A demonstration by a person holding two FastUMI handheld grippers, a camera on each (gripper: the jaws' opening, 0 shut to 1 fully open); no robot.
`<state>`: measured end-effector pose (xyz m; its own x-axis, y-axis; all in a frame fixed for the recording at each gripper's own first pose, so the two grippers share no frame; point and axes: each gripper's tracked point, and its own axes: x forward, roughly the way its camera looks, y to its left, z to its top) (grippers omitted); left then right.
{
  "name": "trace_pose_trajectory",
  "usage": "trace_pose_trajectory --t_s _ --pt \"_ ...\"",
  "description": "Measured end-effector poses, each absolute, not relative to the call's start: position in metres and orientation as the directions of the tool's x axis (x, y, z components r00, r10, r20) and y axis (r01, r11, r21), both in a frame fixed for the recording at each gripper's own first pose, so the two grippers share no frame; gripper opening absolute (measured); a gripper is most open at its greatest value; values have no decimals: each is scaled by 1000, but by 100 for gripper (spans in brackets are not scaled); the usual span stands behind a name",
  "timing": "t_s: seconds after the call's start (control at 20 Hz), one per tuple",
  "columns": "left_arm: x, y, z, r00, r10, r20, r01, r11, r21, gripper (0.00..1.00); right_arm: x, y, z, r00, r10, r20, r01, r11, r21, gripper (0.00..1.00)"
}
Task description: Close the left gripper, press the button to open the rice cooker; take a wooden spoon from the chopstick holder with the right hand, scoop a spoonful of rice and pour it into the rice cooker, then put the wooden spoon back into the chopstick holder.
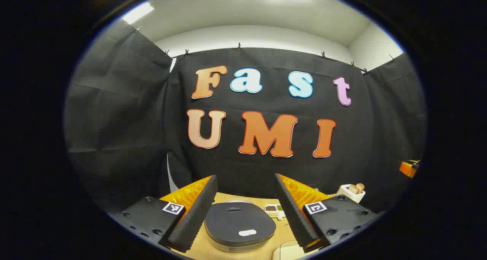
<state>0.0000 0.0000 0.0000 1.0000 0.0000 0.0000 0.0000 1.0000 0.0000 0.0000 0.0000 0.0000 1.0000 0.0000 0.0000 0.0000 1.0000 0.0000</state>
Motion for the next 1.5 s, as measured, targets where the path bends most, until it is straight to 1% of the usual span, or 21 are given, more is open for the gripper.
trace_pose_trajectory --t_s 0.05,0.3,0.85,1.0,1.1,1.25,1.3,1.4,1.5 --pt "0 0 0 1000 1 1 -1 1000 2 100 2 2 0 1000 1 2 -1 1000 -3 94" --pt "-1 -7 -2 1000 -17 -1 17 1000 2 100 3 4 -4 1000 13 -9 -13 1000 -12 94" --pt "-5 -15 -1 999 -46 -3 46 999 22 100 -10 1 -5 1000 4 -9 -4 999 -53 94" --pt "-8 -19 -5 998 -63 -18 63 998 17 97 -11 1 -8 1000 3 -22 -4 999 -50 94" --pt "-8 -19 -7 998 -62 -24 62 998 25 97 -11 3 -9 1000 9 -27 -10 999 -46 94" --pt "-9 -23 -7 996 -78 -30 79 996 45 76 -12 6 -9 999 19 -29 -20 998 -55 94" --pt "-10 -27 -9 994 -99 -36 101 994 52 64 -12 6 -9 999 20 -30 -22 998 -62 94" --pt "-11 -24 -8 994 -101 -32 103 992 79 41 -12 6 -11 999 24 -33 -26 997 -70 94" --pt "-11 -26 -9 994 -108 -34 111 991 73 18 -11 6 -12 999 21 -39 -24 997 -72 94"
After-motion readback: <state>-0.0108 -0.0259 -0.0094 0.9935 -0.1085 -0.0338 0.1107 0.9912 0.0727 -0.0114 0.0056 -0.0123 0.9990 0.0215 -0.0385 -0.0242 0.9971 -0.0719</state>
